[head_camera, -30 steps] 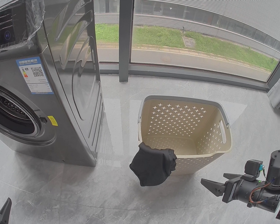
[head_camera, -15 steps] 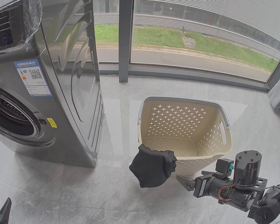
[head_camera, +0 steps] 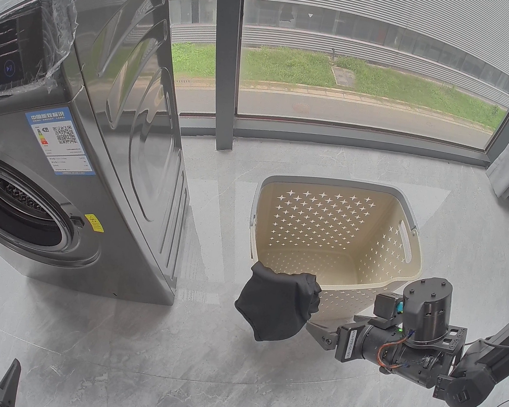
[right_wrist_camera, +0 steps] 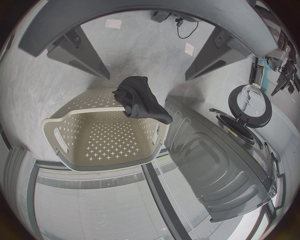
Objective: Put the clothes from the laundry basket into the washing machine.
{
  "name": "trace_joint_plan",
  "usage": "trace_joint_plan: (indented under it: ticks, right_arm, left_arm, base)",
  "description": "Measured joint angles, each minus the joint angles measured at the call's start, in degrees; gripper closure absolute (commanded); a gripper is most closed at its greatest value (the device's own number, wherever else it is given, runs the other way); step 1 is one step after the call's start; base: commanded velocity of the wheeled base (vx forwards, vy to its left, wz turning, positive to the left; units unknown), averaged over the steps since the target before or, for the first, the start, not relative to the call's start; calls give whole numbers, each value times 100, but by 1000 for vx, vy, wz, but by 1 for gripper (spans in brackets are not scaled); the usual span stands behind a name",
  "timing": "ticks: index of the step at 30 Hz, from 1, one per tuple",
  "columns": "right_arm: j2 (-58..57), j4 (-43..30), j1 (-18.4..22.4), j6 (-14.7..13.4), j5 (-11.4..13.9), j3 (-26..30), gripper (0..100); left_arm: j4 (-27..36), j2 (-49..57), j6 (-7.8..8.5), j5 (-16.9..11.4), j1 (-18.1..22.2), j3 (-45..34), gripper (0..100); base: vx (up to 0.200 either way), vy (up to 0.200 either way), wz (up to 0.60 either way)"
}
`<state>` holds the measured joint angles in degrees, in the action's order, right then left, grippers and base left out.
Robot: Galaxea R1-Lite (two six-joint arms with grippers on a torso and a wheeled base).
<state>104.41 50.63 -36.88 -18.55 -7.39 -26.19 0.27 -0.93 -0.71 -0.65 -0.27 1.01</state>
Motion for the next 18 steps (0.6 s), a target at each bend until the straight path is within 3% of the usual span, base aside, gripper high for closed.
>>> trace_joint_plan:
  ticks: [18]
  right_arm:
    - [512,12,-179,-286,-62,-280,0]
  left_arm:
    - [0,0,-13,5,0,0,0]
  base:
    - [0,0,0]
